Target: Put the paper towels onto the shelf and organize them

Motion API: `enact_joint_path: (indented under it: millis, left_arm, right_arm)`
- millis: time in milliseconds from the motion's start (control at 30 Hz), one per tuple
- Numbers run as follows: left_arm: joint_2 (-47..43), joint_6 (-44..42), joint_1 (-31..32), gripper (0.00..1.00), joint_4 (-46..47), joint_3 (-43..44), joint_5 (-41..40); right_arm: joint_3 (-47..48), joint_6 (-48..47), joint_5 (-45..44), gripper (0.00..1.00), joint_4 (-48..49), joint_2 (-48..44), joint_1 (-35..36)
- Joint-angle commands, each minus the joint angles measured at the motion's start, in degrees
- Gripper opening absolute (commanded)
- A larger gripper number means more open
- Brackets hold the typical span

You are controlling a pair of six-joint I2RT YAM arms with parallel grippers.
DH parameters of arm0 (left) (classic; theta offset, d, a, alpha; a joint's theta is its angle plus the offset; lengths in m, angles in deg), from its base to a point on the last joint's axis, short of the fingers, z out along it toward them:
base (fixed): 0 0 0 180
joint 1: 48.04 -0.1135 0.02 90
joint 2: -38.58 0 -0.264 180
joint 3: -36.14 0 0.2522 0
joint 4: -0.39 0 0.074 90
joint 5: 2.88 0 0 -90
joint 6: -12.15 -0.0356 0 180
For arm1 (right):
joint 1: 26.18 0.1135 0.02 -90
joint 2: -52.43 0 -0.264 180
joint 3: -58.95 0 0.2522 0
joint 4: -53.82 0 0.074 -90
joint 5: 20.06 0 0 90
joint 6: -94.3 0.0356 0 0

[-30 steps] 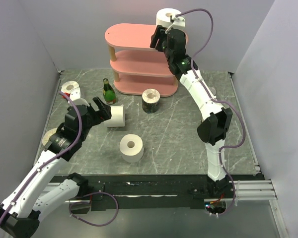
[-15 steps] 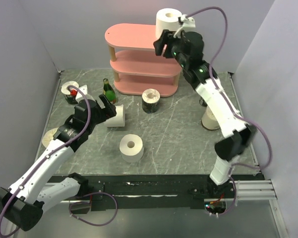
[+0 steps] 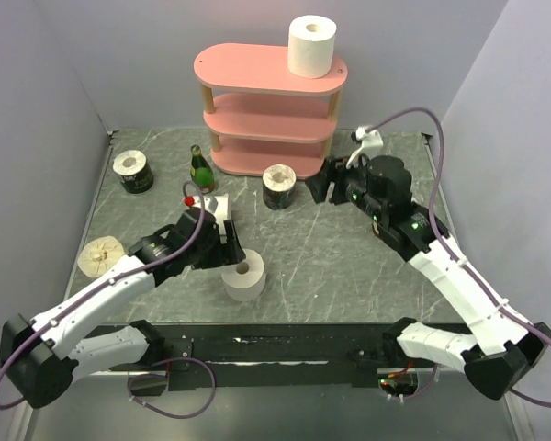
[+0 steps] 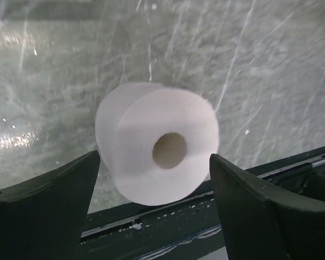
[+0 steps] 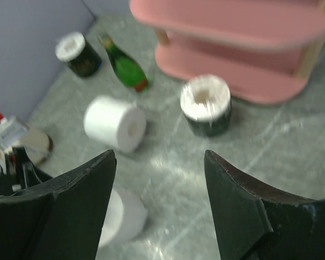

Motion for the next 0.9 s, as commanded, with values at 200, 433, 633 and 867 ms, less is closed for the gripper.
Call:
enact_joint_path:
  millis: [200, 433, 633, 867]
  left_arm:
    - [1.97, 4.49, 1.42, 0.85, 1.07, -3.13, -0.83]
    - [2.67, 4.84, 1.95, 0.80, 2.22, -5.24, 0.41]
    - [3.37, 4.84, 1.95, 0.77, 4.93, -8.05, 1.63]
    - [5.66, 4.22, 1.95, 0.61, 7.84, -8.15, 1.38]
  right_arm:
    - [-6.91, -0.93, -1.99, 0.75, -2.20, -8.86, 0.42]
    - [-7.61, -0.85, -1.99, 0.75, -2.20, -9.21, 0.34]
    - [-7.61, -0.41, -1.90, 0.75, -1.93, -9.04, 0.42]
    - [-7.79, 0.21, -1.73, 0.75, -2.19, -8.86, 0.42]
